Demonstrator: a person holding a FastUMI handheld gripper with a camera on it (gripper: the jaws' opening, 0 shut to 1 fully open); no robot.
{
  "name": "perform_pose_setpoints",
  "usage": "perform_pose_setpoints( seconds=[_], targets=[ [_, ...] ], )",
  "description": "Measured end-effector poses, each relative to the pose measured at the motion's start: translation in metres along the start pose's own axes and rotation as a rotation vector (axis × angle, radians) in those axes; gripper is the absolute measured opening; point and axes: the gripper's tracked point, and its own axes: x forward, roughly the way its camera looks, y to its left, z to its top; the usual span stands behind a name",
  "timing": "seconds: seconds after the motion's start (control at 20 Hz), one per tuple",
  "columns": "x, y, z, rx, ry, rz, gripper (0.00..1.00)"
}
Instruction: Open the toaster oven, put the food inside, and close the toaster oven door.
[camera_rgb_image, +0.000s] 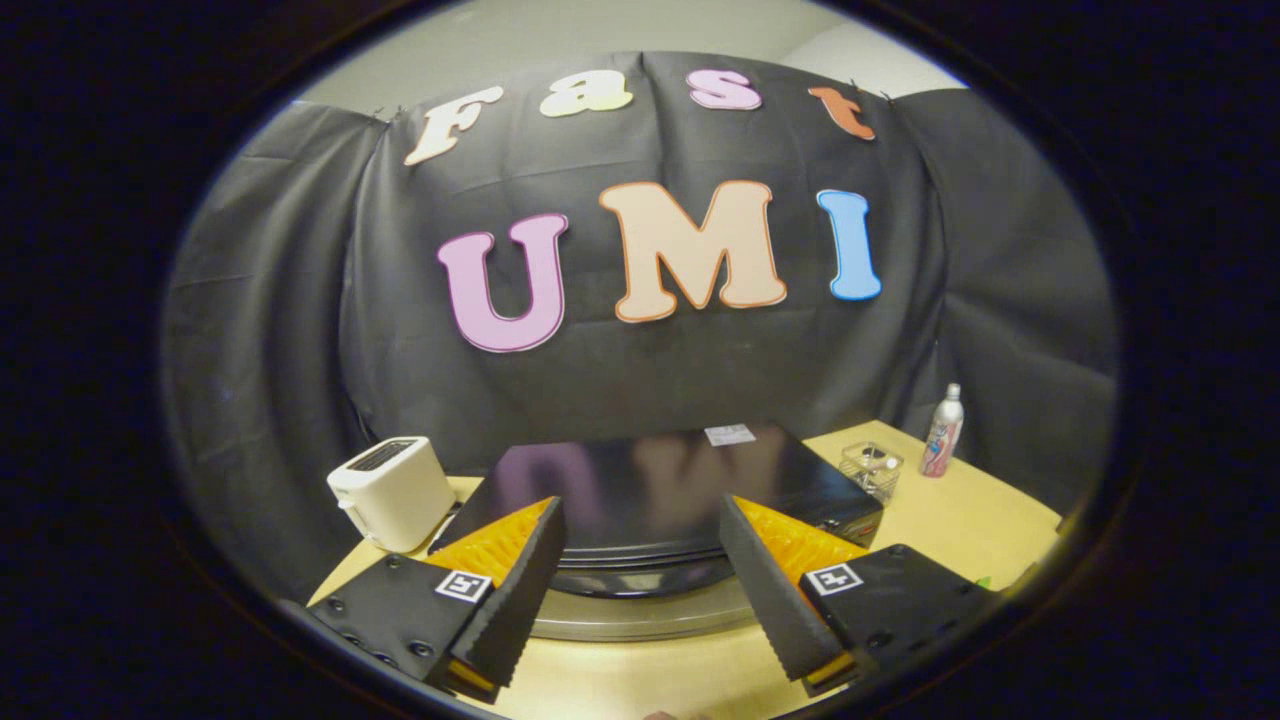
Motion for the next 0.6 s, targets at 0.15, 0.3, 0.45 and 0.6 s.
perform_pose_setpoints(
  seconds=[0.15,0.3,0.45,0.6],
  targets=[
    [0.011,-0.001,-0.018,-0.049,0.036,-0.007,0.99],
    [0.010,0.000,-0.029,-0.047,0.040,-0.005,0.99],
    [0.012,0.000,-0.034,-0.020,0.059,0.002,0.99],
    [0.007,-0.001,-0.034,-0.025,0.064,0.009,0.99]
  ],
)
